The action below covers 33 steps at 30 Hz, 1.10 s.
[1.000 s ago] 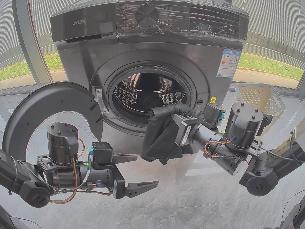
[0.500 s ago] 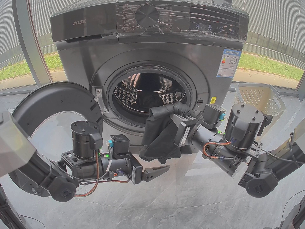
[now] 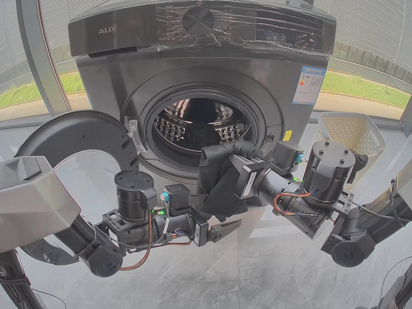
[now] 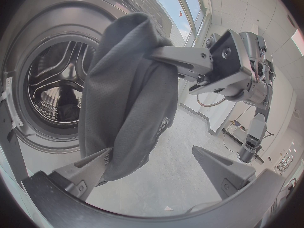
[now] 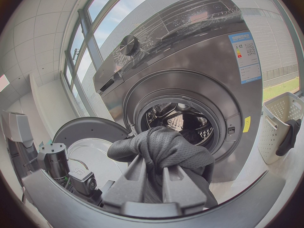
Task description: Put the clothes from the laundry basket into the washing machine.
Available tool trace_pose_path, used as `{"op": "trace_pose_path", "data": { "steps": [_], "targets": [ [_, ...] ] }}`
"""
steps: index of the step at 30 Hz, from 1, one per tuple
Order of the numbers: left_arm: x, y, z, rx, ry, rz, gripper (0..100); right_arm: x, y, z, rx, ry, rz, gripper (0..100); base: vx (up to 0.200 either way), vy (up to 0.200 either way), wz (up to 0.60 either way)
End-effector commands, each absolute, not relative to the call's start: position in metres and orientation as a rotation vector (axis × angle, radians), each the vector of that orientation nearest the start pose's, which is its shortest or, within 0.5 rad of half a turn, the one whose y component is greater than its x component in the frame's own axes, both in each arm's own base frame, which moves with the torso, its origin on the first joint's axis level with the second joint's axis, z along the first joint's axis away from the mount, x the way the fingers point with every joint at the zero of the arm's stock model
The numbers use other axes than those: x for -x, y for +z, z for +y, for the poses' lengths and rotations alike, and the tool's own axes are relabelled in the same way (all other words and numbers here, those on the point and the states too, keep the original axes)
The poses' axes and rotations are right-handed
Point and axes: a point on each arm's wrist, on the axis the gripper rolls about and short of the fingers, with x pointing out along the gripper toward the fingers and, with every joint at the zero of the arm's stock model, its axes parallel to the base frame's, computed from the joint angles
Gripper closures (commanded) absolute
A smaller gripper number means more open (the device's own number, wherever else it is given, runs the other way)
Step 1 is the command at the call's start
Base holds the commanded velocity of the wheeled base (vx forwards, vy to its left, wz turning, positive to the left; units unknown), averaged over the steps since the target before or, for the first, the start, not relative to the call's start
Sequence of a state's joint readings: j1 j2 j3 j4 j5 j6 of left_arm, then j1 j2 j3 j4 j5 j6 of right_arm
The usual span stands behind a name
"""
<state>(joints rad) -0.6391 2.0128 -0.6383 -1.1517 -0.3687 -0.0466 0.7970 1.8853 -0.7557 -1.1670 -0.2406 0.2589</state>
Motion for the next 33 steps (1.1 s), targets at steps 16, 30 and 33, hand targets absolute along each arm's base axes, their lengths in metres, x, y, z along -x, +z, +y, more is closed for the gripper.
{"op": "trace_pose_path", "data": {
  "steps": [16, 30, 33],
  "targets": [
    [-0.271, 0.088, -0.235, 0.076, -0.959, 0.208, 0, -0.242, 0.160, 0.239, -0.267, 0.550, 0.046, 100, 0.000, 0.000, 0.00],
    [-0.291, 0.083, -0.243, 0.078, -0.826, 0.175, 100, -0.242, 0.159, 0.239, -0.267, 0.549, 0.049, 100, 0.000, 0.000, 0.00],
    [-0.292, 0.086, -0.244, 0.086, -0.824, 0.163, 100, -0.244, 0.156, 0.239, -0.263, 0.542, 0.056, 100, 0.000, 0.000, 0.00]
  ]
}}
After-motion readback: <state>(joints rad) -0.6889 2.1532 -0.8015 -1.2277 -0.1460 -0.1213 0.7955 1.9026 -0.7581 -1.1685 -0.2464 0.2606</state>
